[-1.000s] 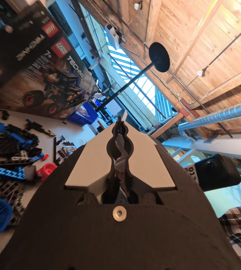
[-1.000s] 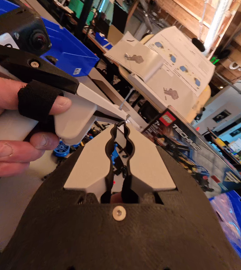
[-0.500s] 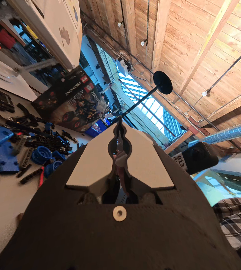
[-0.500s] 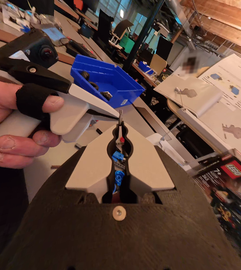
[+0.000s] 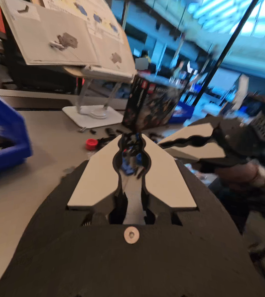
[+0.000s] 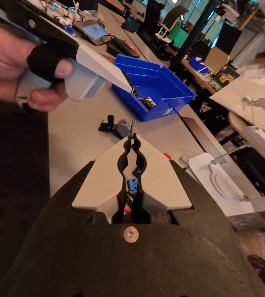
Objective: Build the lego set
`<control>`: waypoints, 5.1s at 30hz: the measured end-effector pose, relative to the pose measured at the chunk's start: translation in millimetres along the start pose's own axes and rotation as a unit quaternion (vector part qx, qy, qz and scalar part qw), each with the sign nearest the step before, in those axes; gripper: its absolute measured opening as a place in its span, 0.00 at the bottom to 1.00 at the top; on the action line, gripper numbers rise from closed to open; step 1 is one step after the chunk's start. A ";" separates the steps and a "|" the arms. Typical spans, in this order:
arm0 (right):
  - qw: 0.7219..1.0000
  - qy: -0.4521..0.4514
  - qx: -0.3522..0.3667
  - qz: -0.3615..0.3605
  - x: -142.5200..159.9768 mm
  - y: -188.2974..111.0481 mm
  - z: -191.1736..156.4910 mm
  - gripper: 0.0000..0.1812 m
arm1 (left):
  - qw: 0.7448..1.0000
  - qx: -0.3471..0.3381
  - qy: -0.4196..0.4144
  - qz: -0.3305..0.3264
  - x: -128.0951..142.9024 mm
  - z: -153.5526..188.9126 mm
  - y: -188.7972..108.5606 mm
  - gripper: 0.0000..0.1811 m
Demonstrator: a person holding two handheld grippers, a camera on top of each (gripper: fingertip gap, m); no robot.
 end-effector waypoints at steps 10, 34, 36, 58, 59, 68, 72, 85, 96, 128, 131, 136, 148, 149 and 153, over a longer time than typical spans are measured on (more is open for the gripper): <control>0.987 -0.011 -0.124 -0.105 20.6 54.1 -37.8 0.01 | 0.942 -0.146 0.126 -0.274 73.0 -91.2 -23.0 0.07; 0.950 0.026 -0.204 -0.237 40.5 129.8 -56.7 0.01 | 0.912 -0.053 0.205 -0.353 104.8 -105.0 5.4 0.03; 0.950 0.031 -0.205 -0.235 41.1 129.8 -55.9 0.01 | 0.913 -0.054 0.206 -0.347 100.3 -108.3 6.6 0.08; 0.953 0.018 -0.196 -0.231 45.5 126.7 -51.3 0.01 | 0.927 0.002 0.148 -0.345 111.0 -103.4 31.0 0.04; 0.953 0.017 -0.194 -0.231 46.3 126.2 -50.2 0.01 | 0.928 0.004 0.142 -0.344 110.9 -103.4 30.9 0.04; 0.957 0.013 -0.185 -0.221 47.7 125.3 -46.7 0.01 | 0.931 0.018 0.107 -0.350 109.6 -101.6 31.4 0.04; 0.958 0.012 -0.181 -0.224 48.0 125.7 -46.7 0.01 | 0.930 0.008 0.111 -0.351 110.2 -100.8 31.9 0.04; 0.967 -0.132 -0.054 -0.211 37.7 124.3 -46.4 0.00 | 0.940 0.012 0.037 -0.340 107.4 -103.1 32.4 0.04; 0.932 -0.310 0.060 -0.177 40.0 123.7 -45.5 0.00 | 0.942 0.048 -0.010 -0.332 104.9 -104.3 30.6 0.04; 0.919 -0.312 0.088 -0.225 39.4 133.3 -53.7 0.00 | 0.944 0.006 -0.014 -0.329 107.1 -102.4 33.9 0.04; 0.921 -0.306 0.084 -0.224 39.5 133.4 -53.1 0.00 | 0.944 0.003 -0.008 -0.330 107.1 -102.5 34.0 0.04; 0.934 -0.275 0.037 -0.227 42.5 128.1 -51.7 0.06 | 0.945 0.015 0.010 -0.328 104.2 -97.8 35.6 0.04; 0.971 -0.163 -0.038 -0.169 36.5 71.8 -25.3 0.10 | 0.911 0.011 0.156 -0.383 101.3 -99.1 27.6 0.04; 0.975 -0.150 -0.037 -0.162 37.0 66.5 -19.4 0.10 | 0.905 0.009 0.169 -0.391 102.1 -99.5 27.1 0.04; 0.984 -0.116 -0.029 -0.135 41.9 48.5 3.5 0.10 | 0.882 0.013 0.225 -0.414 104.5 -99.9 24.2 0.04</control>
Point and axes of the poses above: each gripper's, where its closed fingertips meet, y out along the fingers, x out of its underside, z = x × y across the jaws, the point moved 3 cm from there along -y, back along the fingers, and after that the axes turned 12 degrees about -z, right-handed, at the moved point
